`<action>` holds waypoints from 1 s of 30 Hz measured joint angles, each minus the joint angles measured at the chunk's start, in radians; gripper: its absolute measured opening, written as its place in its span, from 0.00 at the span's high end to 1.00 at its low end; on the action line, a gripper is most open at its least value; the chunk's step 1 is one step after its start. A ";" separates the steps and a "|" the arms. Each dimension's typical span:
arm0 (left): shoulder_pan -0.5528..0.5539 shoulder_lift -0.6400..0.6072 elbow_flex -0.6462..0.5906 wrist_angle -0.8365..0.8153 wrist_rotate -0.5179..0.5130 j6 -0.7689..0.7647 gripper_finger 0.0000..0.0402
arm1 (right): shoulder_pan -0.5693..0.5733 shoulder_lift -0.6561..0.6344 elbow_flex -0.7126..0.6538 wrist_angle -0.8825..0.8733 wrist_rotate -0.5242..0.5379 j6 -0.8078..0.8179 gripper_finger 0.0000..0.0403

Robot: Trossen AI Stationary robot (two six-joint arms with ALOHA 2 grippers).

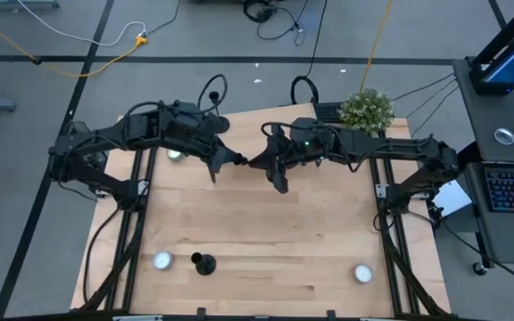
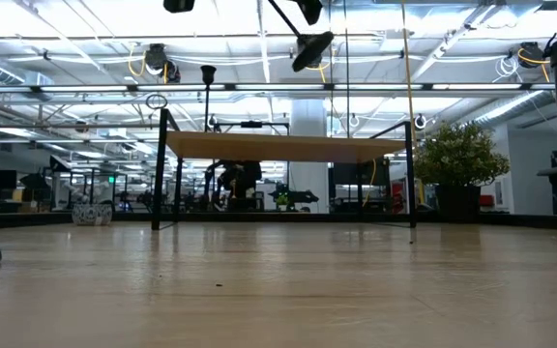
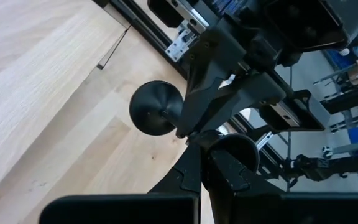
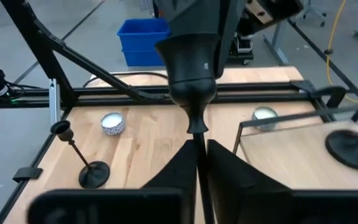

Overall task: Pick & Place candle stick holders
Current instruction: Put the top candle holder on the shelf

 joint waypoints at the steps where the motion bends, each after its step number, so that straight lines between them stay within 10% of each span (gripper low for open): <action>1: 0.000 0.000 0.000 0.001 0.002 0.000 0.99 | 0.000 -0.001 0.000 -0.004 0.000 -0.004 0.98; 30: 0.020 -0.027 0.001 0.059 -0.010 0.026 0.90 | -0.002 0.000 -0.001 0.030 0.035 0.002 1.00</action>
